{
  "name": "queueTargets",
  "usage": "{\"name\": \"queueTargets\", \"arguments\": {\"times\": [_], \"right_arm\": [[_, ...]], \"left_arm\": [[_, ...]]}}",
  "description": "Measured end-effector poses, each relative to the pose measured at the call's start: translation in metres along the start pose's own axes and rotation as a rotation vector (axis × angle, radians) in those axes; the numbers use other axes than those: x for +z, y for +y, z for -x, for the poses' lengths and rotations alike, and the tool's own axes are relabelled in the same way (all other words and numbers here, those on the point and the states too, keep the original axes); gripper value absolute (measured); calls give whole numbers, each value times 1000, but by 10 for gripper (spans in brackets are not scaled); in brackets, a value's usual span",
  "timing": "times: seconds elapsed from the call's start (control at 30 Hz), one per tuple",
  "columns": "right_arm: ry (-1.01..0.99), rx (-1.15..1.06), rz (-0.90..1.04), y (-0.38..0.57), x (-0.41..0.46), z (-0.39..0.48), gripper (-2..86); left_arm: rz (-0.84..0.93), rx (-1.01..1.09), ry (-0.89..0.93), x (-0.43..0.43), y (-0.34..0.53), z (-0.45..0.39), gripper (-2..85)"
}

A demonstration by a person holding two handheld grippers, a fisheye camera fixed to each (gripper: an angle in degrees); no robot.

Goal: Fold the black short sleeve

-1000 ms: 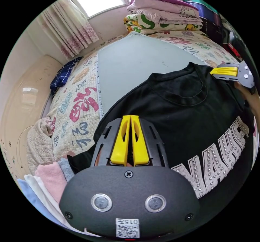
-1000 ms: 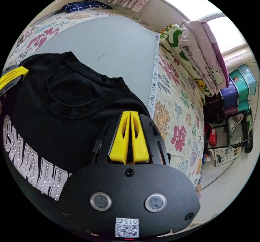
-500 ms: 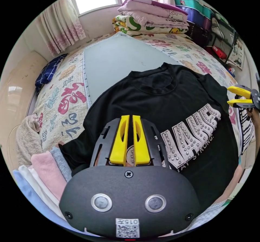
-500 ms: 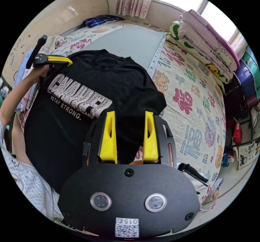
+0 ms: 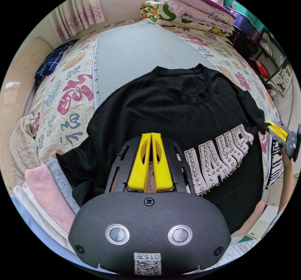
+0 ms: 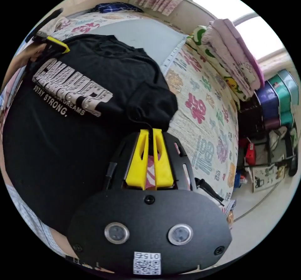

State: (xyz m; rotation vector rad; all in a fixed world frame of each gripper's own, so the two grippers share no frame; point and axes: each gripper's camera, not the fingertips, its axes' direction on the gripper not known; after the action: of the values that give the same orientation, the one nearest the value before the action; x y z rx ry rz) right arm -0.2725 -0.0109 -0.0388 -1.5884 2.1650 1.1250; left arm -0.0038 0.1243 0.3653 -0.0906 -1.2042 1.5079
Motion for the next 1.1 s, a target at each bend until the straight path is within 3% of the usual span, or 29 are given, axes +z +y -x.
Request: {"name": "queueTargets", "arguments": {"times": [0.1,0.2,0.27,0.43,0.57,0.8,1.0,1.1], "right_arm": [[-74,398,38,27,4,-98,34],[-101,578,140,56,12,-146,71],[-95,623,73,62,-7,-149,73],[-225,415,-118,14,-61,-101,53],[-417,220,-159,-61,-75,-25,5],[-197,136,-31,-154,-37,51,-5],[-3,130,-103,-183,-43,64,-5],[-14,145,-108,-182,-55,54,-2]], "left_arm": [[-18,-6,18,0,4,5,-7],[-34,-35,61,0,9,14,-6],[-24,-39,77,0,9,18,-5],[-169,-69,58,-23,15,30,-3],[-152,-86,25,-13,4,37,-4],[-192,-58,-36,6,-5,50,-7],[-197,-61,-16,8,-17,70,-6],[-209,-57,-25,8,-15,74,-4]]}}
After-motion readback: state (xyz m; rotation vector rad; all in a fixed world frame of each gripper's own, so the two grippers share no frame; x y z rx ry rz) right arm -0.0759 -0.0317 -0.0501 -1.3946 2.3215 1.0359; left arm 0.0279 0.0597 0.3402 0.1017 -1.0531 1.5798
